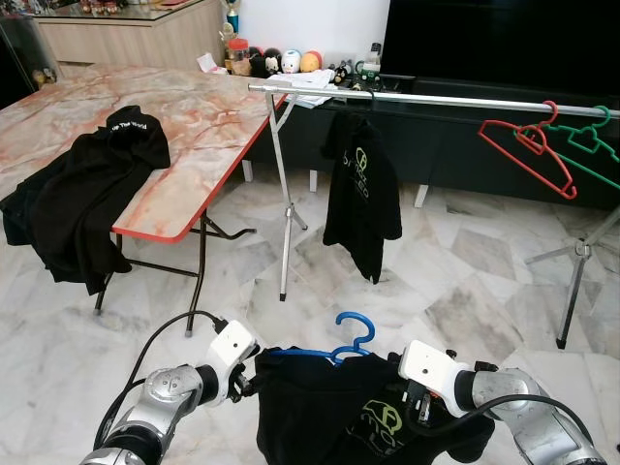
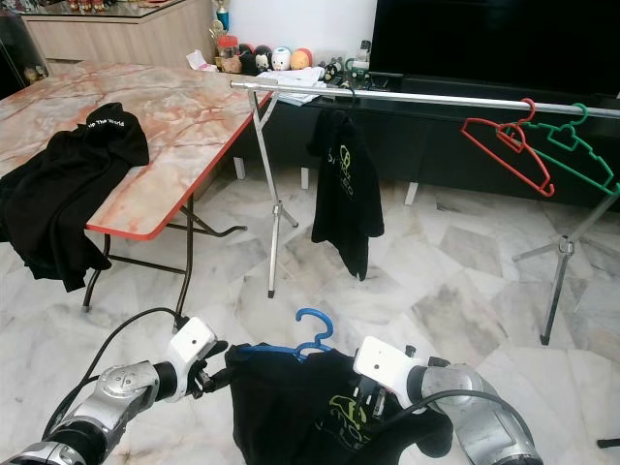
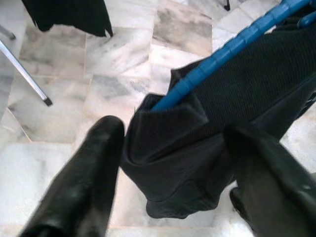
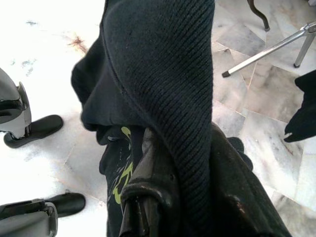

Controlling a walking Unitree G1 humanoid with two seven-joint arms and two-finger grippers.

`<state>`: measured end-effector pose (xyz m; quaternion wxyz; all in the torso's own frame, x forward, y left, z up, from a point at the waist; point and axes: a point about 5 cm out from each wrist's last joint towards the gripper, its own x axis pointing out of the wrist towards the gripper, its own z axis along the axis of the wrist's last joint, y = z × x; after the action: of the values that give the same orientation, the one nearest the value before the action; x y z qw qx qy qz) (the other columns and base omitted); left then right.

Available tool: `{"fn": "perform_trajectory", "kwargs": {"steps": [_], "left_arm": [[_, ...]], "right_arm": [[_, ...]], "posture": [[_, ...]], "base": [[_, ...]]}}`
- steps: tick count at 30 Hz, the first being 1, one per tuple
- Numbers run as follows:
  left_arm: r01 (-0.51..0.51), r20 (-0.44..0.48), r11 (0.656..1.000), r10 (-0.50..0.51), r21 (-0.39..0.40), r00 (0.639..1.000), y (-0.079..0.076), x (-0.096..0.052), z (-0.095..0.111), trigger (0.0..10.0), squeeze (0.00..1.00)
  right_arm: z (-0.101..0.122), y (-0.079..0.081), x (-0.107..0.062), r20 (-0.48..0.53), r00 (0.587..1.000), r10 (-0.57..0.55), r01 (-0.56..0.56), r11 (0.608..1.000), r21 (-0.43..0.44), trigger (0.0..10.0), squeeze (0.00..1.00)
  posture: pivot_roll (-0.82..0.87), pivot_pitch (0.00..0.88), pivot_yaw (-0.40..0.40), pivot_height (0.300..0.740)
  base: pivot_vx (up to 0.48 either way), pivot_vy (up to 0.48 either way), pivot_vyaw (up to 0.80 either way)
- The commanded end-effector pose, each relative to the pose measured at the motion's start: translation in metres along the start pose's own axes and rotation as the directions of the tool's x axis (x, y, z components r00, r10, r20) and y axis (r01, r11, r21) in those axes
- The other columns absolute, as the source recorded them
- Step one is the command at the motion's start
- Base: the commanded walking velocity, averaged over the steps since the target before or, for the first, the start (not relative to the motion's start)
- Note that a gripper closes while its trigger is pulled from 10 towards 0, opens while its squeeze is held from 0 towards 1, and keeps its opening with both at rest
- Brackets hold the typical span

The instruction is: Hang hanger

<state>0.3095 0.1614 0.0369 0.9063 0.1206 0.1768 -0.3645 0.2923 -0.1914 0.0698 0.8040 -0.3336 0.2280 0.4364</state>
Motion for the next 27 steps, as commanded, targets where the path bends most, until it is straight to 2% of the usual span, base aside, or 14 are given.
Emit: {"fn": "perform_trajectory", "kwargs": {"steps": [1,2,10,16,20,21,23,24,25,27], "left_arm": [[-0.011,-0.006,1.0,0.011,0.028,1.0,0.002,-0.0042,-0.0028,10.0,0.27],[-0.015,-0.001,1.0,0.015,0.025,1.0,0.0026,-0.0041,-0.0019,10.0,0.0],[-0.086,-0.007,0.995,0.085,-0.045,0.996,0.0088,-0.0044,-0.0026,10.0,0.0],[-0.089,-0.036,0.996,0.089,0.003,0.995,0.0048,-0.004,-0.0078,10.0,0.0],[-0.107,-0.027,0.994,0.107,-0.004,0.994,0.0039,-0.0025,-0.0071,10.0,0.0],[-0.109,-0.031,0.994,0.109,0.004,0.994,0.0034,-0.0021,-0.0075,5.1,0.0],[-0.111,-0.037,0.994,0.112,0.015,0.993,0.0029,-0.0019,-0.0081,5.1,0.0],[-0.114,-0.036,0.993,0.114,0.013,0.993,0.0028,-0.0019,-0.0083,1.6,0.0],[-0.117,-0.032,0.993,0.117,0.005,0.993,0.0027,-0.0018,-0.0084,0.0,0.0],[-0.125,-0.024,0.992,0.125,0.0,0.992,0.0027,-0.0018,-0.0083,0.0,0.0]], "right_arm": [[0.006,-0.0022,0.0013,0.029,1.0,-0.006,0.007,1.0,-0.014,10.0,0.0],[0.0063,-0.0021,0.0017,0.03,1.0,-0.007,0.007,1.0,-0.013,10.0,0.0],[0.0085,-0.0005,0.0044,0.04,0.999,-0.009,0.01,1.0,-0.01,10.0,0.0],[0.0087,-0.0008,0.0043,0.044,0.999,-0.012,0.013,1.0,-0.009,10.0,0.0],[0.0089,-0.001,0.0044,0.045,0.999,-0.012,0.013,1.0,-0.008,10.0,0.0],[0.009,-0.001,0.0044,0.046,0.999,-0.013,0.013,1.0,-0.007,10.0,0.0],[0.0091,-0.001,0.0044,0.046,0.999,-0.013,0.014,1.0,-0.006,10.0,0.0],[0.0092,-0.0008,0.0045,0.047,0.999,-0.013,0.013,1.0,-0.007,10.0,0.0],[0.0094,-0.0007,0.0045,0.048,0.999,-0.012,0.012,1.0,-0.006,10.0,0.0],[0.0097,-0.0004,0.0046,0.049,0.999,-0.01,0.01,1.0,-0.006,10.0,0.0]], "posture": [[0.05,0.077,0.014,0.74],[0.05,0.077,0.014,0.74],[0.05,0.076,0.017,0.74],[0.05,0.078,0.017,0.74],[0.05,0.079,0.016,0.74],[0.05,0.079,0.016,0.74],[0.05,0.079,0.016,0.74],[0.05,0.079,0.016,0.74],[0.05,0.079,0.016,0.74],[0.05,0.079,0.017,0.74]], "base": [[0.0,0.0,0.0],[0.0,0.0,0.0],[0.0,0.0,0.0],[0.0,0.0,0.0],[0.0,0.0,0.0],[0.0,0.0,0.0],[0.0,0.0,0.0],[0.0,0.0,0.0],[0.0,0.0,0.0],[0.0,0.0,0.0]]}}
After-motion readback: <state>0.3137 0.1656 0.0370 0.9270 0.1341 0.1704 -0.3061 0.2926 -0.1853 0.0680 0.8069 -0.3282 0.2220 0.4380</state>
